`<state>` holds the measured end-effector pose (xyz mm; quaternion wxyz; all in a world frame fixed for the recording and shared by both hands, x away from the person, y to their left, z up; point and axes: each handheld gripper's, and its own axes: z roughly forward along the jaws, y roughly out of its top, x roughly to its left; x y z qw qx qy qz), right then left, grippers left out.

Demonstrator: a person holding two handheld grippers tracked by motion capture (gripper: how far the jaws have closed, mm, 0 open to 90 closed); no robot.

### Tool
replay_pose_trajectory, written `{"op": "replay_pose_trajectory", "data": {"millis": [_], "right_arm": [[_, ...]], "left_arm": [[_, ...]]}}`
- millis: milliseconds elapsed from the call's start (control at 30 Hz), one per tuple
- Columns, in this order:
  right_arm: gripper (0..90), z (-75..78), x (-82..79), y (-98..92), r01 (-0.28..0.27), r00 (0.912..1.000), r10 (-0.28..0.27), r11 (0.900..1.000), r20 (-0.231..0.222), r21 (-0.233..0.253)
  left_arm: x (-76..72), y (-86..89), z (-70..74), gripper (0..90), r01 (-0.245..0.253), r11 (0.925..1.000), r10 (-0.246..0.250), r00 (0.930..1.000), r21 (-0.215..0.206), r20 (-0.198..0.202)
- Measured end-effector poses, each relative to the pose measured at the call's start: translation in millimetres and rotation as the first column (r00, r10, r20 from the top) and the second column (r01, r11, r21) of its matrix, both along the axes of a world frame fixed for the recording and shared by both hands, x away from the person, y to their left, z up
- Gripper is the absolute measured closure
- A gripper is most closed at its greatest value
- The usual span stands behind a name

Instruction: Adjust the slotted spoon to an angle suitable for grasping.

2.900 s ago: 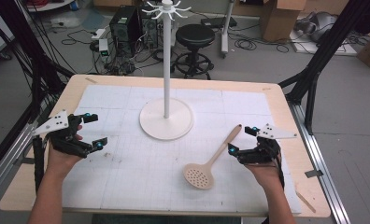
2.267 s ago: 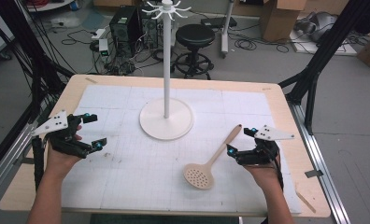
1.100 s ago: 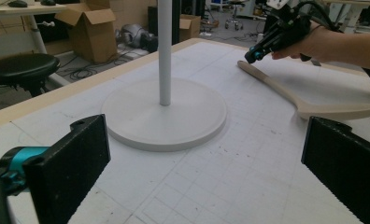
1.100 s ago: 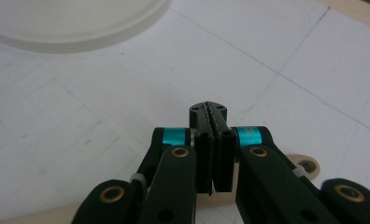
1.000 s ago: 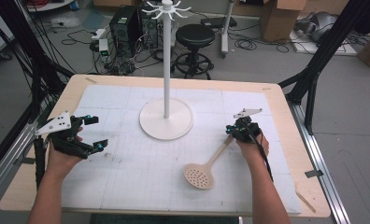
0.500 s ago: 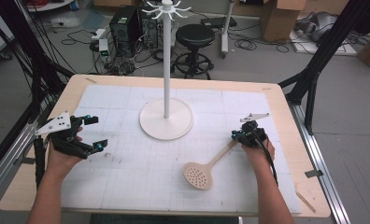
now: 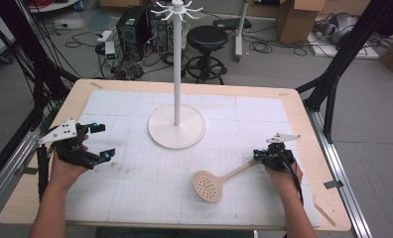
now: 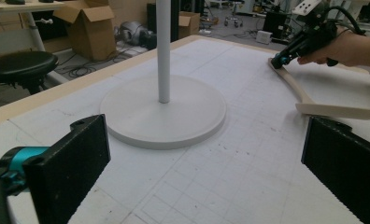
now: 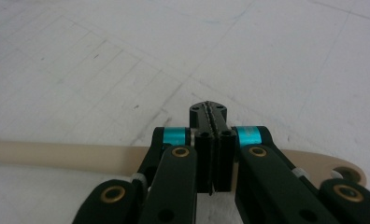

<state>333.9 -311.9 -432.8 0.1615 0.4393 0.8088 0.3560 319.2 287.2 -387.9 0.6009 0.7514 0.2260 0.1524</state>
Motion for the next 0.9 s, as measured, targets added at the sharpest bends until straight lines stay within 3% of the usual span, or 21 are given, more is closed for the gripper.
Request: {"op": "replay_pose_trajectory", "data": {"millis": [200,233,300,333,367,400,433,467,500,567,633,667,700,767,800,833,867,900], "right_arm": [[89.7,-1.0,-7.9,-5.1,-0.004,1.0000,0.004,1.000,0.000,0.026],[89.6,1.3,-9.6,-1.9,-0.043,0.9989,0.042,0.998,0.019,0.040],[89.6,3.1,-10.7,0.1,-0.057,0.9980,0.056,0.997,0.030,0.041],[89.6,8.7,-15.0,6.9,-0.109,0.9930,0.107,0.993,0.051,0.051],[89.6,8.7,-15.0,6.9,-0.109,0.9930,0.107,0.993,0.051,0.051],[89.6,11.4,-17.8,10.9,-0.137,0.9890,0.134,0.989,0.063,0.051],[89.7,16.3,-25.7,21.7,-0.207,0.9764,0.203,0.977,0.074,0.048],[89.7,16.3,-25.7,21.7,-0.207,0.9764,0.203,0.977,0.074,0.048],[89.7,18.9,-33.2,31.3,-0.258,0.9639,0.254,0.965,0.081,0.048],[89.7,19.5,-38.8,39.2,-0.301,0.9516,0.297,0.952,0.080,0.054],[89.6,18.3,-44.0,48.4,-0.342,0.9384,0.339,0.938,0.068,0.053],[89.6,18.3,-44.0,48.4,-0.342,0.9384,0.339,0.938,0.068,0.053],[89.6,16.2,-48.1,57.5,-0.373,0.9274,0.371,0.927,0.047,0.040],[89.6,13.1,-50.8,65.8,-0.402,0.9156,0.401,0.915,0.027,0.026],[89.6,13.1,-50.8,65.8,-0.402,0.9156,0.401,0.915,0.027,0.026],[89.6,9.9,-52.1,72.0,-0.424,0.9055,0.424,0.905,0.010,0.023],[89.6,9.9,-52.1,72.0,-0.424,0.9055,0.424,0.905,0.010,0.023],[89.5,6.2,-53.5,76.9,-0.442,0.8970,0.442,0.897,-0.016,0.018]], "left_arm": [[0.3,-1.2,-0.7,1.7,0.001,1.0000,-0.001,1.0000,0.005,-0.002],[0.5,-1.6,-0.8,1.7,0.004,1.0000,-0.004,1.0000,0.005,-0.001],[0.6,-1.6,-1.0,1.7,0.003,1.0000,-0.003,1.0000,0.004,-0.001],[0.6,-1.5,-1.0,1.7,0.003,1.0000,-0.003,1.0000,0.006,-0.002],[0.6,-1.4,-1.0,1.7,0.002,1.0000,-0.002,1.0000,0.006,-0.003],[0.5,-1.4,-1.1,1.7,0.000,1.0000,0.000,1.0000,0.006,-0.004],[0.5,-1.2,-1.2,1.7,-0.001,1.0000,0.001,1.0000,0.003,-0.003],[0.5,-1.2,-1.2,1.7,-0.001,1.0000,0.001,1.0000,0.003,-0.003],[0.3,-0.8,-0.8,1.7,0.000,1.0000,0.000,1.0000,0.001,0.000],[0.1,-0.4,-0.3,1.7,0.001,1.0000,-0.001,1.0000,0.003,0.001],[-0.3,-0.4,-0.2,1.7,-0.001,1.0000,0.001,1.0000,0.000,0.001],[-0.3,-0.4,-0.2,1.7,-0.001,1.0000,0.001,1.0000,0.000,0.001],[-0.3,-0.2,0.1,1.7,-0.001,1.0000,0.001,1.0000,0.000,0.005],[-0.6,0.1,0.3,1.7,-0.002,1.0000,0.002,1.0000,-0.005,0.003],[-0.6,0.1,0.3,1.7,-0.002,1.0000,0.002,1.0000,-0.005,0.003],[-0.8,0.4,0.4,1.7,-0.004,1.0000,0.004,1.0000,-0.006,0.004],[-0.8,0.9,0.7,1.7,-0.004,1.0000,0.004,1.0000,-0.005,0.006],[-0.8,1.4,0.8,1.7,-0.002,1.0000,0.002,1.0000,-0.010,0.005]]}}
